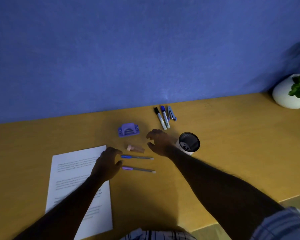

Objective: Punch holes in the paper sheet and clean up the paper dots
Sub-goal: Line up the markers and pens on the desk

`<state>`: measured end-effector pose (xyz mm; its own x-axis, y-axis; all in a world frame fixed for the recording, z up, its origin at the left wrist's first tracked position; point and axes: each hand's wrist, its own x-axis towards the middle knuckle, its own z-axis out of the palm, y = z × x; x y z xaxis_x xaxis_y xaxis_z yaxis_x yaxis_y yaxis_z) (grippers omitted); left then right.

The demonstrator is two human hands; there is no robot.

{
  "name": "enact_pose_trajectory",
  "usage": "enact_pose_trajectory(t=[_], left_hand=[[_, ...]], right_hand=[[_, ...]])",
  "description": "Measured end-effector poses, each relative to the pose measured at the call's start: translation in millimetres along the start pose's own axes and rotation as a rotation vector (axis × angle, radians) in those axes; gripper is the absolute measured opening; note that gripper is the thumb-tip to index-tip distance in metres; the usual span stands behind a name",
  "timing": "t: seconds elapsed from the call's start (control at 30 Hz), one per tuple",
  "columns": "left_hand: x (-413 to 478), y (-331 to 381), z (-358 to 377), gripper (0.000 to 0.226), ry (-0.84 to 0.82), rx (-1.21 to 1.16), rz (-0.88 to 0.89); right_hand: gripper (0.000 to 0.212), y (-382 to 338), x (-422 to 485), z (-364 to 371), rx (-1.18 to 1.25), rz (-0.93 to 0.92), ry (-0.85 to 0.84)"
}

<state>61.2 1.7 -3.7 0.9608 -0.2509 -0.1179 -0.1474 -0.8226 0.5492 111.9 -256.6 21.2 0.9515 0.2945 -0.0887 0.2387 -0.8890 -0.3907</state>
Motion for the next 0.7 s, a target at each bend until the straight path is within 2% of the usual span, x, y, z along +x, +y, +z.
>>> enact_pose_trajectory(t=[0.27,0.47,0.7], left_hand=[[-31,-2,6,0.038,-0.025,0.001,-0.077],[-33,6,14,0.037,-0.02,0.003,-0.047],[-30,9,20,0.032,-0.003,0.009,-0.054]], right_hand=[[0.03,-29,-29,38,-0.116,-0.074,-0.075],[0.027,-43,-29,47,-0.272,-0.041,-0.146],[0.024,-46,-24,48,-0.306,0.038,-0.193]])
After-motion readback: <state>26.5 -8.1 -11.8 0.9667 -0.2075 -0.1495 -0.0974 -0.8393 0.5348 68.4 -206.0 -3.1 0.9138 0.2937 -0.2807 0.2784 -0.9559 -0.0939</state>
